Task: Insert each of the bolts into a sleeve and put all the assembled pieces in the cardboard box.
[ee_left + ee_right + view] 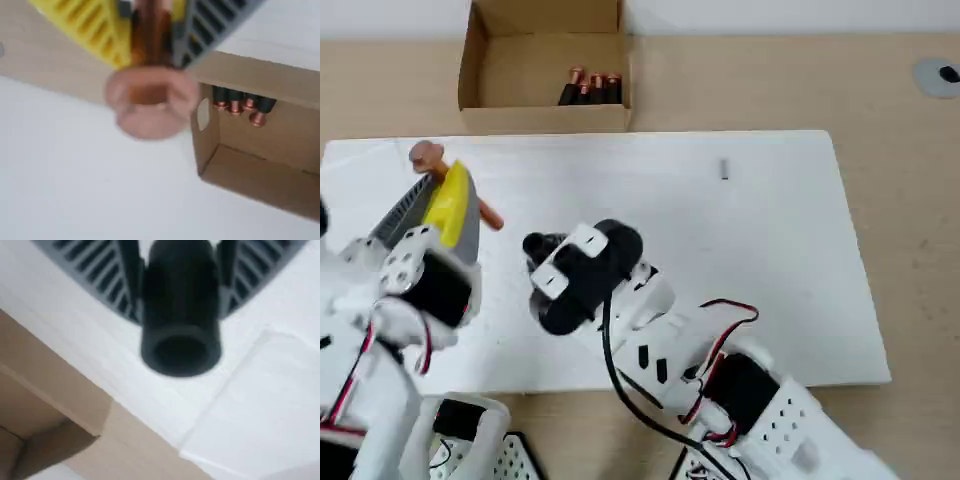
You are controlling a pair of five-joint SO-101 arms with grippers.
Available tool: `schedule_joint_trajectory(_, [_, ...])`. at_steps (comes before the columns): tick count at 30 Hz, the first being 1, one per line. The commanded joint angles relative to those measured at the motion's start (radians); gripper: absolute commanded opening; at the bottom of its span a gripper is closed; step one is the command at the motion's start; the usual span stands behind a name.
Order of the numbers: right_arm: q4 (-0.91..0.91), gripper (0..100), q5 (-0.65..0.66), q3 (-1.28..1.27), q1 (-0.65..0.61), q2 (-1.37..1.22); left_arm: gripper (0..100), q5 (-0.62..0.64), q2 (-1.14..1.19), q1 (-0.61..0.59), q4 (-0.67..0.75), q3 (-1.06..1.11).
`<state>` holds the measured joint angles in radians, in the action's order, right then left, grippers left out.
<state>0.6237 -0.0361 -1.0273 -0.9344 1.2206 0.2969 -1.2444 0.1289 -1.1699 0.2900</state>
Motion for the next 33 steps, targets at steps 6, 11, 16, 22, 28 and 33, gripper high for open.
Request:
schedule_joint_trajectory(6, [-0.029, 1.0, -0.121, 0.008, 0.048, 0.021, 0, 0.002, -0.004, 0.161, -0.132, -0.169])
schedule_joint_trajectory(11, [-0.081, 1.0, -0.166, 0.005, 0.047, 0.021, 0, 0.002, 0.004, 0.222, -0.117, -0.163])
schedule_joint_trajectory(16, [-0.094, 1.0, -0.173, 0.007, 0.047, 0.025, 0, -0.057, 0.004, 0.219, -0.058, -0.115])
schedule_joint_trajectory(22, [-0.094, 1.0, -0.169, 0.01, 0.047, 0.027, 0, -0.127, 0.004, 0.218, 0.049, -0.037])
schedule_joint_trajectory(28, [-0.092, 1.0, -0.169, 0.01, 0.047, 0.027, 0, -0.123, 0.004, 0.221, 0.135, 0.052])
schedule_joint_trajectory(33, [-0.092, 1.0, -0.169, 0.01, 0.047, 0.027, 0, -0.12, 0.004, 0.224, 0.129, 0.064])
